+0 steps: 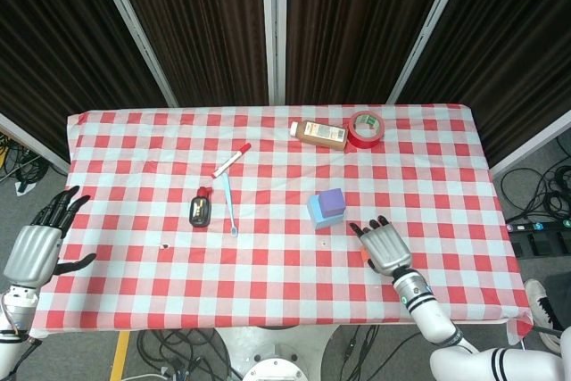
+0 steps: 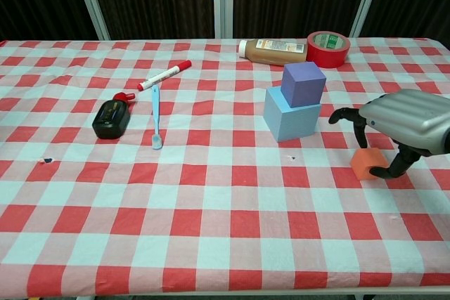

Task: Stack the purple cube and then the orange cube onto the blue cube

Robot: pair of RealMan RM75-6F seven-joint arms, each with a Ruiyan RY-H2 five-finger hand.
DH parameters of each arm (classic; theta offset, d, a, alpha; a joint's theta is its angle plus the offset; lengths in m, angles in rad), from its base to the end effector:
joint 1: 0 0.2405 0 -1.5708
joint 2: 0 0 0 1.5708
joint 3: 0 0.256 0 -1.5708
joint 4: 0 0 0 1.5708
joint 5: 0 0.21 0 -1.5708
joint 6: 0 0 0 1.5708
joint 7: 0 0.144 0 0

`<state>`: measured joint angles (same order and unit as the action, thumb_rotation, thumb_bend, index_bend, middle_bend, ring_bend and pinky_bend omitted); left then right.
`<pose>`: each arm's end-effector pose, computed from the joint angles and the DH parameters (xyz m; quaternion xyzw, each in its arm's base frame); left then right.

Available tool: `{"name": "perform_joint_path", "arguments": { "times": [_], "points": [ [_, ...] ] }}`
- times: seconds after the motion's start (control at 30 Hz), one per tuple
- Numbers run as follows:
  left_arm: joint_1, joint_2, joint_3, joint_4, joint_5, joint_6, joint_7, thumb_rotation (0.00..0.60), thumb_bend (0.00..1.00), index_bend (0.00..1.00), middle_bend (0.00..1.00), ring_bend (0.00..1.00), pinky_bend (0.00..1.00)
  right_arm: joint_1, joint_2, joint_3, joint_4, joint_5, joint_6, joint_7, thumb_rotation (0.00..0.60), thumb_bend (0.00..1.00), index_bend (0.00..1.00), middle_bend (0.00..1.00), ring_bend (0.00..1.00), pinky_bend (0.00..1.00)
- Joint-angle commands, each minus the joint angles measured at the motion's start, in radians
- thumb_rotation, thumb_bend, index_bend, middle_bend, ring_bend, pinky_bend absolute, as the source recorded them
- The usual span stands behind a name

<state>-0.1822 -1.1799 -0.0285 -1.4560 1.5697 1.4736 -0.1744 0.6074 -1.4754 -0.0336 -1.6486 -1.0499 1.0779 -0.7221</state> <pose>-0.3109 0.2094 0.1460 -0.6213 -0.3782 -0.4378 0.5285 -0.2080 -0.2670 -0.0156 0.8039 -0.3146 0.2145 0.4568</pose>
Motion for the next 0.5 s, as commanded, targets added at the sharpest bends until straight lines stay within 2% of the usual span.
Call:
{"name": "perform_joint_path", "arguments": {
  "times": [0.03,0.27,0.5],
  "points": [
    [0.0,0.0,0.0,0.0,0.0,0.0,0.0,0.6,0.16,0.15,0.12,0.06,0.21,-0.004,0.002,-0.001,-0.002,0.002,0.003,-0.004,0.6,0.19,0.18,0.47,0.26,0.19],
    [0.002,0.001,-0.003,-0.003,-0.003,0.003,-0.001,0.6,0.16,0.15,0.12,0.06,0.21,-0.015,0.037,0.011,-0.052,-0.02,0.036,-0.002,0.6,0.2,0.19,0.5,0.28,0.19],
    [-0.006,0.001,-0.008,-0.007,0.003,0.002,-0.002,0.6,0.16,0.15,0.12,0.07,0.21,-0.009,0.185,0.074,-0.254,-0.085,0.123,-0.031,0.6,0.2,0.19,0.5,0.28,0.19]
  ]
}}
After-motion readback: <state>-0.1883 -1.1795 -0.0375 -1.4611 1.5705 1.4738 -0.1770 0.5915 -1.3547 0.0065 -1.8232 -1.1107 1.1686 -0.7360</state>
